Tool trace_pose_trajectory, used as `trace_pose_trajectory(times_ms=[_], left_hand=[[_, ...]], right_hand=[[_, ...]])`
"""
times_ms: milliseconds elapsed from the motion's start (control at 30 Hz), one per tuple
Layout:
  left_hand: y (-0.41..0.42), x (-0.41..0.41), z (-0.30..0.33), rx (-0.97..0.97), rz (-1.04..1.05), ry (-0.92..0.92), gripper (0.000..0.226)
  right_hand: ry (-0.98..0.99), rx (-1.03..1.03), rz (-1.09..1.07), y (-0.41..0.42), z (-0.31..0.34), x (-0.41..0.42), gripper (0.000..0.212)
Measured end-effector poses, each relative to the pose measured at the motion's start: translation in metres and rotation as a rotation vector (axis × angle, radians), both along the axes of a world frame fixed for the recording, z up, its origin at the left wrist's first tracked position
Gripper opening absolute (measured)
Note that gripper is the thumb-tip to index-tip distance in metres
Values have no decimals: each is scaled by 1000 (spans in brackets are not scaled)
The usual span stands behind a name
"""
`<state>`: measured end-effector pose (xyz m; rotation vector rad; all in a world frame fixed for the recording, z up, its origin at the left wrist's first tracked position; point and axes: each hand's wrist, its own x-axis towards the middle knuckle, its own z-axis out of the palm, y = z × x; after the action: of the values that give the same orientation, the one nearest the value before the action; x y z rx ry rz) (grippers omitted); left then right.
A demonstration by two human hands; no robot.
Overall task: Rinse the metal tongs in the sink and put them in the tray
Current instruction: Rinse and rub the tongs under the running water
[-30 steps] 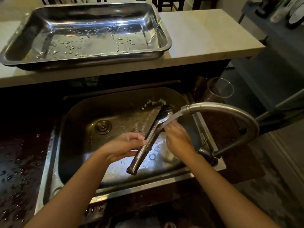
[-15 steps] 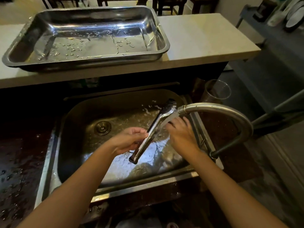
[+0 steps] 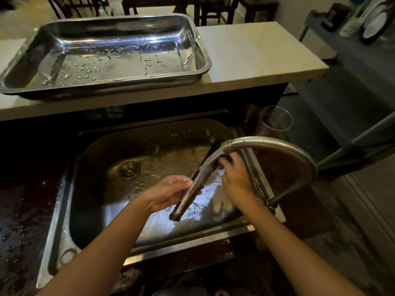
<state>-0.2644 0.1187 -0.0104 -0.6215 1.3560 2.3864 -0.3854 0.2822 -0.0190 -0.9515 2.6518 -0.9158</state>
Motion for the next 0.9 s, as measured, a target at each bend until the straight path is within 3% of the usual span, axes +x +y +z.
trace_pose_trajectory(times_ms=[33,100,167,200,300,400,467,533,600,667,767,900], left_hand=[[0,4,-3,30,0,13,18],[0,12,-7,80,3,27,27],[1,19,-10,106,5,16,32],[3,22,-11,102,11,9,30],[5,30,-9,-3,12,-4,17],[7,35,-3,-115,-14,-12,13],[8,38,-1,-132,-8,-23,10],[7,41,4,-94,15,-39,15],[5,44,9,-104,63,-102,24],[7,47,10,-368,98,-187,26],[13,50,12,-1065,-24,-122,44],[26,58,8,-1536,-211,-62,46]], right_hand=[[-167,-82,-178,-3,2,-1,46],[-689,-331,-392,-11,1,-1,47],[-1222,-623,-479,-16,-1,3,35],[-1346,-713,-488,-17,-1,6,27],[-1298,-635,-461,-22,-3,13,17],[-1183,-577,-585,-30,-6,19,18],[-1084,-542,-650,-35,-9,17,4],[-998,-467,-684,-40,-10,12,19],[-1033,-420,-681,-42,-10,10,26],[-1073,-380,-657,-41,-10,11,23],[-1120,-369,-656,-38,-14,11,30],[-1163,-380,-660,-36,-11,11,28]])
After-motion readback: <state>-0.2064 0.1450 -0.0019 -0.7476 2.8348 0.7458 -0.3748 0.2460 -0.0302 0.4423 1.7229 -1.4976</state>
